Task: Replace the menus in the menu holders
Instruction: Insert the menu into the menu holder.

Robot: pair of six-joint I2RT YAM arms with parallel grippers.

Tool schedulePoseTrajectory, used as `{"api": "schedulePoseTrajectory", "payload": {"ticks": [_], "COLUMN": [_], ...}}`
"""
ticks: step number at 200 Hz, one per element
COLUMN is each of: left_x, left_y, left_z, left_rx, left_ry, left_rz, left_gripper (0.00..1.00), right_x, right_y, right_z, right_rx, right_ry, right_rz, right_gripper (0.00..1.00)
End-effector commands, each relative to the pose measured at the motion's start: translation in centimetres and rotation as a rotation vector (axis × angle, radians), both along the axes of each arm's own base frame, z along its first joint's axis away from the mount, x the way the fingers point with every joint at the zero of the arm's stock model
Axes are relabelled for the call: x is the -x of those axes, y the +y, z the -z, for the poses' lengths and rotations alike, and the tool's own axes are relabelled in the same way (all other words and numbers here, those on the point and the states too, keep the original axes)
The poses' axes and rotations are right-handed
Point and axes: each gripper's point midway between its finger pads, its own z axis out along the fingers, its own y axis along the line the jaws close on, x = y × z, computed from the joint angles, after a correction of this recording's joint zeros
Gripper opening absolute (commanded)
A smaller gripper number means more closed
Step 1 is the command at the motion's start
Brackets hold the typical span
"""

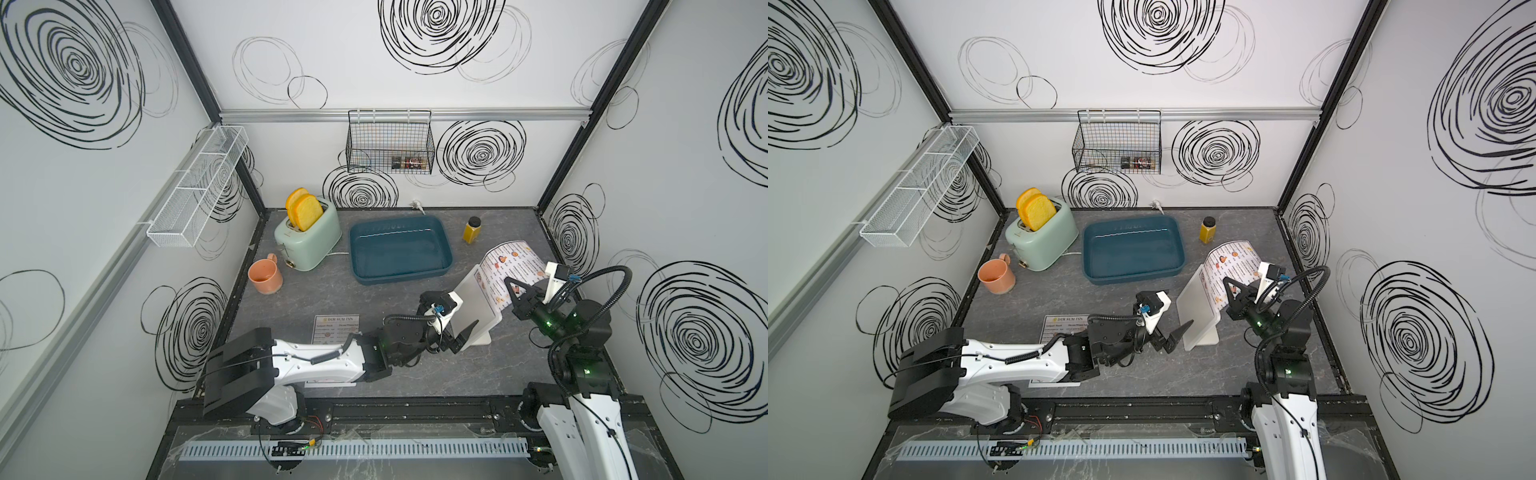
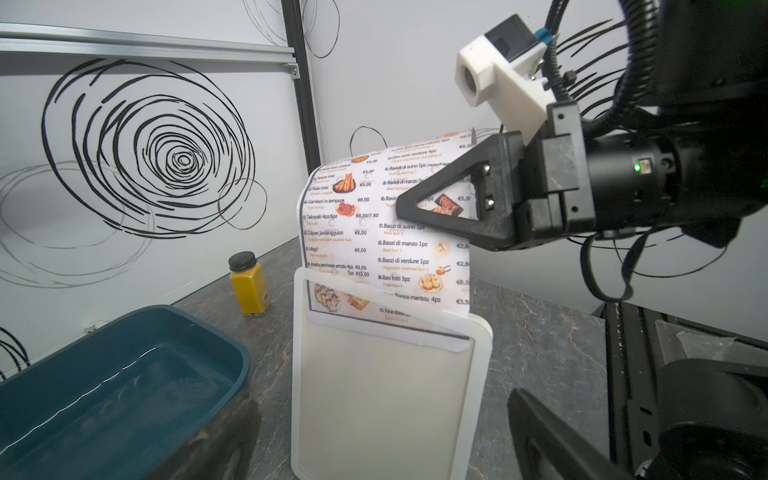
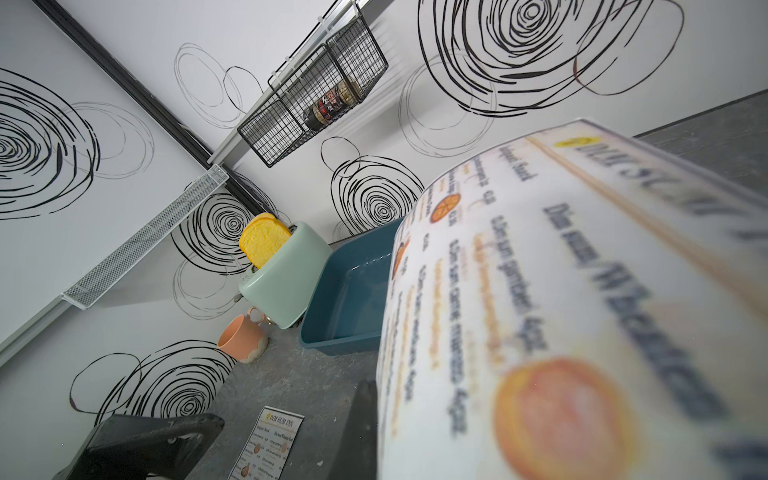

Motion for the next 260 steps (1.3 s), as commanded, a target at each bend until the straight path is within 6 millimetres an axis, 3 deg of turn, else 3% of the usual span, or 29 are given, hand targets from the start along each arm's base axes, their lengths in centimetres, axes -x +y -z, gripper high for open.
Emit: {"api": "schedulePoseTrajectory", "payload": {"ticks": [1, 39, 61, 78, 93, 119, 155, 169, 236, 249, 260], "left_x": [-0.4, -0.4, -0.4, -0.4, -0.4, -0.3, -0.4, -0.4, -0.7, -0.7, -0.7], "left_y": [0.6, 0.6, 0.6, 0.6, 0.6, 0.7, 0.7, 0.7, 0.9, 0.9, 0.9], "left_z": [-1.4, -1.6, -1.7, -1.7, -1.7, -1.9, -1.8, -1.9, -1.9, -1.9, -2.0], "left_rx": [0.046, 0.051, 0.052, 0.051, 0.052, 0.053, 0.048, 0.05, 0.053, 0.054, 0.056], "left_ry": [-0.005, -0.007, -0.008, -0.01, -0.01, -0.013, -0.015, -0.018, -0.019, -0.02, -0.022], "left_rz": [-0.022, -0.025, -0.027, -0.027, -0.025, -0.024, -0.022, -0.023, -0.029, -0.029, -0.028], "left_gripper": [0.96, 0.96, 0.96, 0.96, 0.96, 0.96, 0.96, 0.96, 0.96, 0.96, 0.96], "right_x": [0.2, 0.7, 0.8, 0.7, 0.4, -0.1, 0.2, 0.5, 1.4, 1.4, 1.4], "right_y": [0.4, 0.8, 0.6, 0.1, 0.0, 0.2, 0.5, 0.9, 1.7, 1.7, 1.6], "right_z": [-0.1, 0.5, 0.2, -0.7, -1.1, -1.5, -1.5, -0.8, 1.7, 1.8, 1.8], "right_rx": [-0.011, -0.012, 0.007, 0.033, 0.045, 0.037, 0.058, 0.061, 0.051, 0.058, 0.065], "right_ry": [-0.025, -0.016, -0.025, -0.04, -0.037, -0.031, -0.022, -0.008, 0.025, 0.028, 0.027], "right_rz": [-0.015, -0.025, -0.012, 0.013, 0.021, 0.007, -0.016, -0.043, -0.09, -0.087, -0.086], "right_gripper": [0.05, 0.09, 0.2, 0.38, 0.43, 0.41, 0.15, 0.1, 0.11, 0.15, 0.26]}}
